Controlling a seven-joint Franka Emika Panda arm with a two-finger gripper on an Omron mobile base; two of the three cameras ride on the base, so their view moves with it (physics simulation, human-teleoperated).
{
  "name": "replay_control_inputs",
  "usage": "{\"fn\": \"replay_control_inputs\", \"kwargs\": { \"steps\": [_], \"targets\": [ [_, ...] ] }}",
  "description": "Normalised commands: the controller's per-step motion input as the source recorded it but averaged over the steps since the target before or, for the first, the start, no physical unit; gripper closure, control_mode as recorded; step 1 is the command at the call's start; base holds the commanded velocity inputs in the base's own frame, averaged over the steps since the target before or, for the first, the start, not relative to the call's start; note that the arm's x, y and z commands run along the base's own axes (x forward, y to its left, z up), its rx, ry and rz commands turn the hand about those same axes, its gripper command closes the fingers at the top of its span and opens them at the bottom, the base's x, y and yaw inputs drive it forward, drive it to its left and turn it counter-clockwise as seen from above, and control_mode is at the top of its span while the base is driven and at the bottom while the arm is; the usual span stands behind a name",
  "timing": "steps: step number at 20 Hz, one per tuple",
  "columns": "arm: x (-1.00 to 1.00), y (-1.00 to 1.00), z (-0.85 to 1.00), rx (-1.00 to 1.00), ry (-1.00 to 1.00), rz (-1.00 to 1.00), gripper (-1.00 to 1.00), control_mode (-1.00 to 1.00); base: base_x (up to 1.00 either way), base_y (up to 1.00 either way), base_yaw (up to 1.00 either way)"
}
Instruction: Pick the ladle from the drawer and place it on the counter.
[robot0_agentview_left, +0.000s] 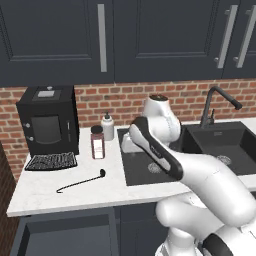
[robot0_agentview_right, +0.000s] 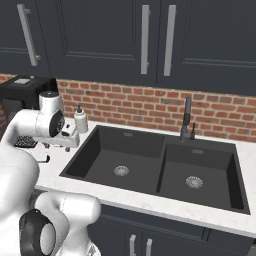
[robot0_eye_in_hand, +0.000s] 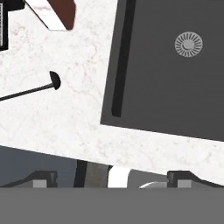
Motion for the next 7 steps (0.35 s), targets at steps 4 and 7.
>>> {"fn": "replay_control_inputs", "kwargs": {
  "steps": [4,7],
  "targets": [
    [-1.00,-0.54,0.24,-0.01,-0.05,0.00,-1.00,-1.00,0.00,0.00,0.00],
    [-0.94,-0.71,0.52,0.00,0.00,0.00,-1.00,-1.00,0.00,0.00,0.00]
  ]
}}
